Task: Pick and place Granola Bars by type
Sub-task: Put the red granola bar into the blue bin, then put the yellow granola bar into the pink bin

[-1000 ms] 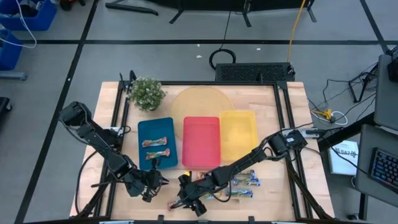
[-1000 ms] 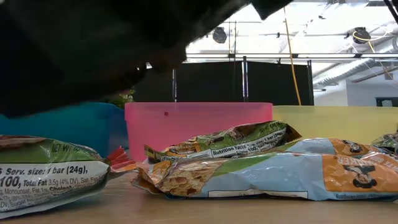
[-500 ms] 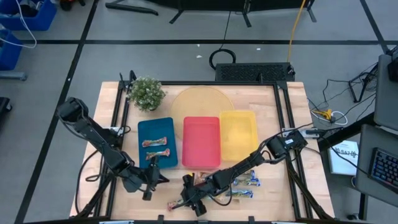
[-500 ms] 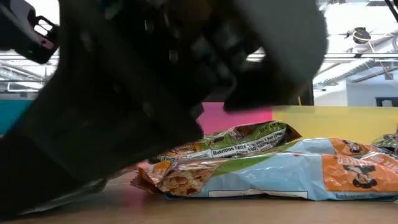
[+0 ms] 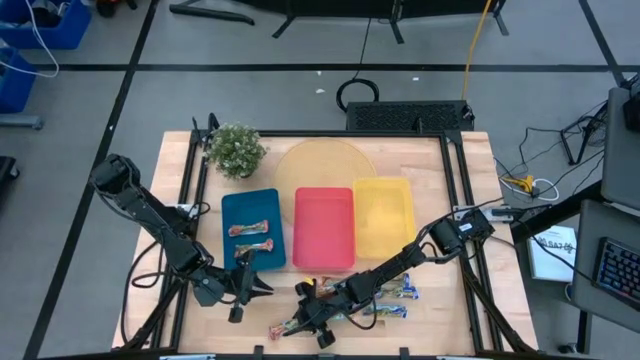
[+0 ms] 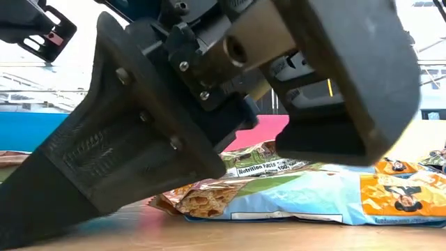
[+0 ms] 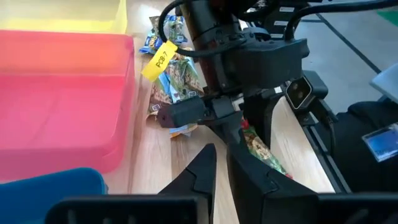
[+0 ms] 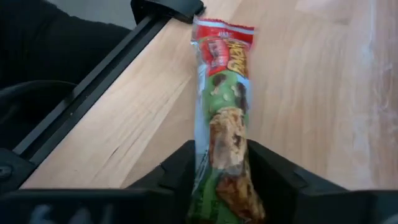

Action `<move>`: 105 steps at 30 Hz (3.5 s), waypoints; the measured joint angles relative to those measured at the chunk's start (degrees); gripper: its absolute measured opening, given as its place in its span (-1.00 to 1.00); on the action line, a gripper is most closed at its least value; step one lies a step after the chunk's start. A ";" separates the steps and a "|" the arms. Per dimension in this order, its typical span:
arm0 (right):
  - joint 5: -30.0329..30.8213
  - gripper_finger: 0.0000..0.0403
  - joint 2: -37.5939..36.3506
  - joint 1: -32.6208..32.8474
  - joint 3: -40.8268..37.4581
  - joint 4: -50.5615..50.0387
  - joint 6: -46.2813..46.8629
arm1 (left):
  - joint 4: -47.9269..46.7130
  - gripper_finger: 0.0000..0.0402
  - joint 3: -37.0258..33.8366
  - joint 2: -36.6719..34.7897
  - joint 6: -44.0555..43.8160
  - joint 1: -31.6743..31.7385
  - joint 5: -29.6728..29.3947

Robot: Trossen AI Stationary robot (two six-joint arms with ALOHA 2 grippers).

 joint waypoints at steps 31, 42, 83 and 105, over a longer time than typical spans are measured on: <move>-1.75 -0.76 -21.35 -13.89 -0.02 -8.78 -8.46 | -1.07 -0.87 4.17 1.82 5.30 -20.43 -6.92; -18.19 -0.76 -15.66 -25.03 -0.01 3.81 -8.73 | -2.35 -0.87 4.17 3.23 5.33 -19.33 -7.85; -20.72 -0.70 -2.69 -28.14 0.00 11.74 -0.81 | -2.23 -0.87 4.15 3.23 6.27 -18.49 -7.82; -20.96 -0.45 -17.04 -27.21 -0.04 -4.51 -3.71 | -2.50 -0.87 4.13 3.23 5.65 -18.38 -7.82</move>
